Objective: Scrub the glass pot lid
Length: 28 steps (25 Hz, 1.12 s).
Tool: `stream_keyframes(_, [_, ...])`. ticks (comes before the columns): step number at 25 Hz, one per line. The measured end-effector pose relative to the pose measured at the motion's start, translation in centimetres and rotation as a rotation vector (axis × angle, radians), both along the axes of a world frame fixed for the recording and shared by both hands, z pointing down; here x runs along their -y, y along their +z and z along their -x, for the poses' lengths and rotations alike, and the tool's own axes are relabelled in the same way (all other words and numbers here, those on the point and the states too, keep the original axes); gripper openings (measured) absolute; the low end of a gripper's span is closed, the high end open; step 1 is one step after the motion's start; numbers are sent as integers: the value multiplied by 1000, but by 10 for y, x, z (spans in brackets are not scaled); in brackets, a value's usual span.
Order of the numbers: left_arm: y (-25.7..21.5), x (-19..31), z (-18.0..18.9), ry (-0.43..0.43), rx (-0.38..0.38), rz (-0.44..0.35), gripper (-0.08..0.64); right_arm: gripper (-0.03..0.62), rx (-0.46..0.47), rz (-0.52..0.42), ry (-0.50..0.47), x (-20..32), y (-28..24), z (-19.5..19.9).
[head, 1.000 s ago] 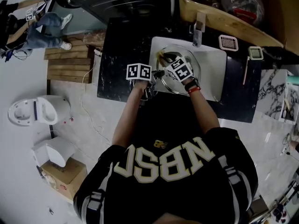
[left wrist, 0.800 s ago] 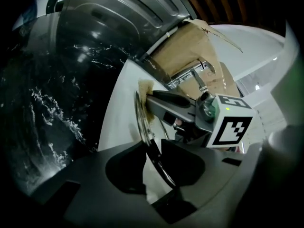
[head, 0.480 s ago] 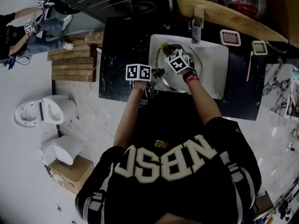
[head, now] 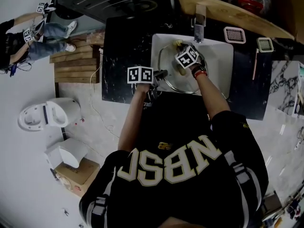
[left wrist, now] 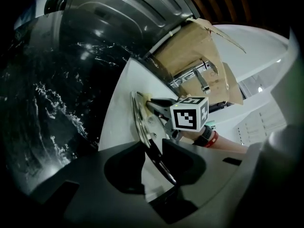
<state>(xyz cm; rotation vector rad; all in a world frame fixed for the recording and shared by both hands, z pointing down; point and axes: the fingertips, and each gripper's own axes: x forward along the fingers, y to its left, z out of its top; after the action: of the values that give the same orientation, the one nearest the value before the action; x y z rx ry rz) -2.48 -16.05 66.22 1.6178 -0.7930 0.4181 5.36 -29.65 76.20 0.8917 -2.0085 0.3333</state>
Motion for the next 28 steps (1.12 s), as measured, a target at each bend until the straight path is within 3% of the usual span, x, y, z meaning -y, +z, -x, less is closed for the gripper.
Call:
stream_keyframes(9, [2,-2,2,-16,-15,28,127,78,-118,54,-13,-11,24,-40])
stream_keyframes(15, [3,-2,3,-22,-20,27,127,77,-253,113,-32,-30,35,-89])
stream_keyframes(20, [0,-1,2,-23,-22,15,127,72,-298,179,-88,-52,33,-107])
stream_keyframes(28, [-1,0,0,-23,-24,1,127,71,-300,361,-209,-102,22,-120])
